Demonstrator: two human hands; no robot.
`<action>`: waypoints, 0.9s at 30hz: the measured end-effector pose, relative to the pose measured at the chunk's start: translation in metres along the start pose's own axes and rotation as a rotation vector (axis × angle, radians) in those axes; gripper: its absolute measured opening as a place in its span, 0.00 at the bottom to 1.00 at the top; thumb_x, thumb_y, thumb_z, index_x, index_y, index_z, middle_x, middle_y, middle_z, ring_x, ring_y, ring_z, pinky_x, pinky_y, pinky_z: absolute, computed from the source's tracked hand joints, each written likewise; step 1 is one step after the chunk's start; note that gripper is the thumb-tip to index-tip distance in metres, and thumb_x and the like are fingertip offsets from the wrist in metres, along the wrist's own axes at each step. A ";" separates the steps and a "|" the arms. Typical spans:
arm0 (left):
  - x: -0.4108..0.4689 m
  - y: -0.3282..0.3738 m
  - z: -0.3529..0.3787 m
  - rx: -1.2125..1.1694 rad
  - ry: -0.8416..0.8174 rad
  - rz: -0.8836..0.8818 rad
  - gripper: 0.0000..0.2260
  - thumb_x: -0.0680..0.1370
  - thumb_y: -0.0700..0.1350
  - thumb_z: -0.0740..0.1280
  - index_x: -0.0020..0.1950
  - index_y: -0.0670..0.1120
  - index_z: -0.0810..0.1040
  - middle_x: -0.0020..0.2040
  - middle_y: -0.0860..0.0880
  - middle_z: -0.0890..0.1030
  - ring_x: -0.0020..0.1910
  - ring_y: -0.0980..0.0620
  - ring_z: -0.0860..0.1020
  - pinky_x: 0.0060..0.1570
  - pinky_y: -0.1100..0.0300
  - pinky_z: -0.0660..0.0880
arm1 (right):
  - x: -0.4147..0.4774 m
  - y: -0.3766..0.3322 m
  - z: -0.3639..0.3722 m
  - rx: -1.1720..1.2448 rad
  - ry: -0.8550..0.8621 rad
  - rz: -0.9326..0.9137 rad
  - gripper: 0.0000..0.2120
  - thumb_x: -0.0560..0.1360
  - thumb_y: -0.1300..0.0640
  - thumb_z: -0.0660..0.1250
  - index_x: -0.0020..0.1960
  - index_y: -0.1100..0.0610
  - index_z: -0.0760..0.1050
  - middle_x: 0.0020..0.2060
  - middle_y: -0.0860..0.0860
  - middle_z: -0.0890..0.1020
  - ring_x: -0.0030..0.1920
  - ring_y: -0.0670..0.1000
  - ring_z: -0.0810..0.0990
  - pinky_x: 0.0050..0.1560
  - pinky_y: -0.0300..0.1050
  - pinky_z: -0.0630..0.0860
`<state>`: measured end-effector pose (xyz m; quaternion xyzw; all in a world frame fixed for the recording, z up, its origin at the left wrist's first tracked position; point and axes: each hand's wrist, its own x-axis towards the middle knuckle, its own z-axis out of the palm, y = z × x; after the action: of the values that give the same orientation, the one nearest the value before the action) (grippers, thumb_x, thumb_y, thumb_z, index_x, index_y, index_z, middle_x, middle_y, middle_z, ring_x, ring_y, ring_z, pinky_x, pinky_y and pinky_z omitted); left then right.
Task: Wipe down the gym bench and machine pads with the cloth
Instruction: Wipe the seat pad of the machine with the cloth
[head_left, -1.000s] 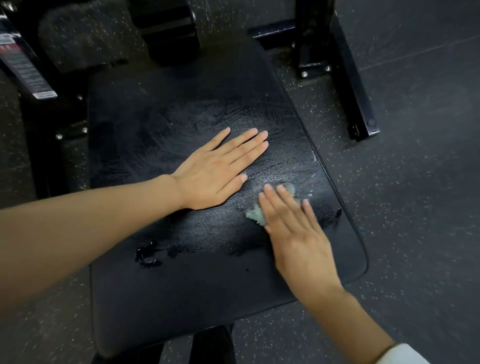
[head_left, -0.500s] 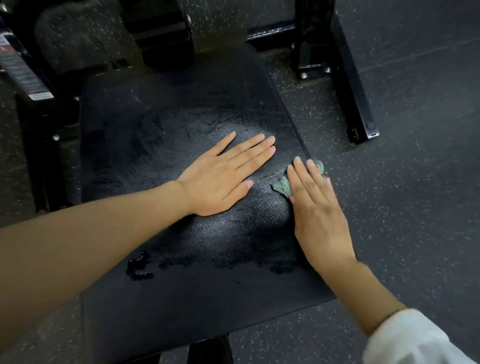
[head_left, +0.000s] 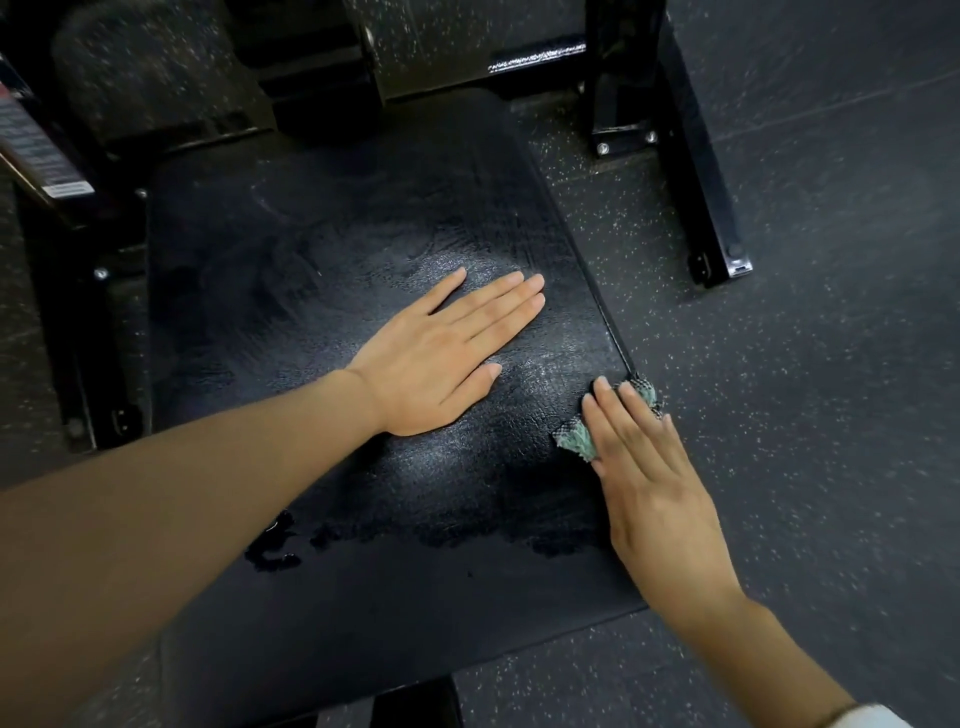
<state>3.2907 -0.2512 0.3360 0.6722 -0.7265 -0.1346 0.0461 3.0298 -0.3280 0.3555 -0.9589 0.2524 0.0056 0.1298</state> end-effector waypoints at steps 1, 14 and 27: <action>0.000 0.000 0.000 -0.001 0.000 -0.001 0.28 0.83 0.51 0.46 0.82 0.45 0.46 0.82 0.48 0.47 0.81 0.52 0.46 0.78 0.45 0.46 | 0.003 0.000 0.001 -0.002 0.007 -0.002 0.23 0.83 0.59 0.49 0.76 0.61 0.63 0.76 0.53 0.65 0.77 0.54 0.61 0.76 0.53 0.56; 0.003 0.000 -0.001 0.007 0.006 -0.014 0.28 0.82 0.51 0.47 0.81 0.43 0.48 0.82 0.47 0.48 0.81 0.51 0.47 0.78 0.46 0.46 | 0.076 0.001 0.012 -0.003 0.031 -0.017 0.24 0.84 0.57 0.46 0.77 0.63 0.62 0.76 0.57 0.64 0.77 0.56 0.61 0.74 0.58 0.64; 0.004 0.001 0.000 0.014 0.010 -0.023 0.29 0.82 0.51 0.48 0.82 0.44 0.47 0.82 0.48 0.47 0.81 0.51 0.46 0.78 0.47 0.45 | 0.039 0.001 0.008 -0.020 0.003 0.010 0.24 0.83 0.57 0.47 0.77 0.62 0.62 0.76 0.55 0.64 0.77 0.55 0.60 0.75 0.56 0.62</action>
<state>3.2894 -0.2547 0.3360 0.6816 -0.7194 -0.1265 0.0436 3.0644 -0.3456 0.3445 -0.9588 0.2574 0.0072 0.1197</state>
